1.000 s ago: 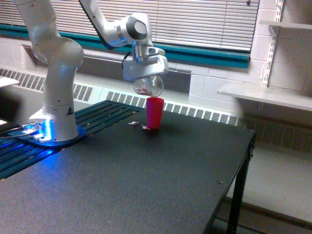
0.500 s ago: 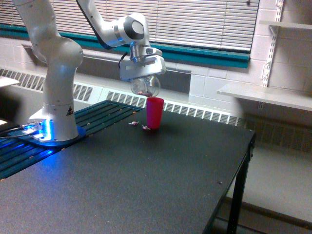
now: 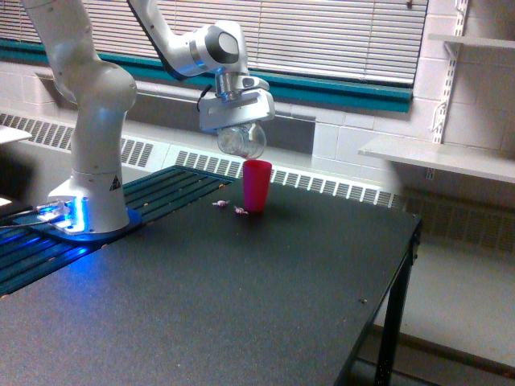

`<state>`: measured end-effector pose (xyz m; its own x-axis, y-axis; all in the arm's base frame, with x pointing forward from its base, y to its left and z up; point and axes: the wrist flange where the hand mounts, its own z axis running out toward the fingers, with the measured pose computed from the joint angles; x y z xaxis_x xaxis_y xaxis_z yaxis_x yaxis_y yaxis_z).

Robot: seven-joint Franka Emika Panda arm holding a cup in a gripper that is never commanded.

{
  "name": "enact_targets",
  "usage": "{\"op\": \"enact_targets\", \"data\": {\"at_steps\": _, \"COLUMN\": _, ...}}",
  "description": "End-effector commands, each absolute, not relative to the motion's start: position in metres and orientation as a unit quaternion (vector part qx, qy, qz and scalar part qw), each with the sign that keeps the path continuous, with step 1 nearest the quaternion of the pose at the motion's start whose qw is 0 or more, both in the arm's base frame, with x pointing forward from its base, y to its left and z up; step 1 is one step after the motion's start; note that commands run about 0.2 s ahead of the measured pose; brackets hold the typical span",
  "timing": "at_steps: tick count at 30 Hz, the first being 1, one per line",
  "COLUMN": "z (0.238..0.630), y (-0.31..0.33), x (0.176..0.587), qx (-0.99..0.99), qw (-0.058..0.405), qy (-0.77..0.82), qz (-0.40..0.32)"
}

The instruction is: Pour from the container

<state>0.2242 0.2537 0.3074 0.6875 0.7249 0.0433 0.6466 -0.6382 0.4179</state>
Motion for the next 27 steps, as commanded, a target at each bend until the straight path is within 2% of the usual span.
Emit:
{"op": "enact_targets", "data": {"at_steps": 1, "z": 0.308, "y": 0.256, "x": 0.224, "qx": 0.895, "qw": 0.191, "qy": 0.390, "qz": 0.101}}
{"op": "enact_targets", "data": {"at_steps": 27, "z": 0.315, "y": 0.254, "x": 0.237, "qx": 0.916, "qw": 0.152, "qy": 0.351, "qz": 0.119}}
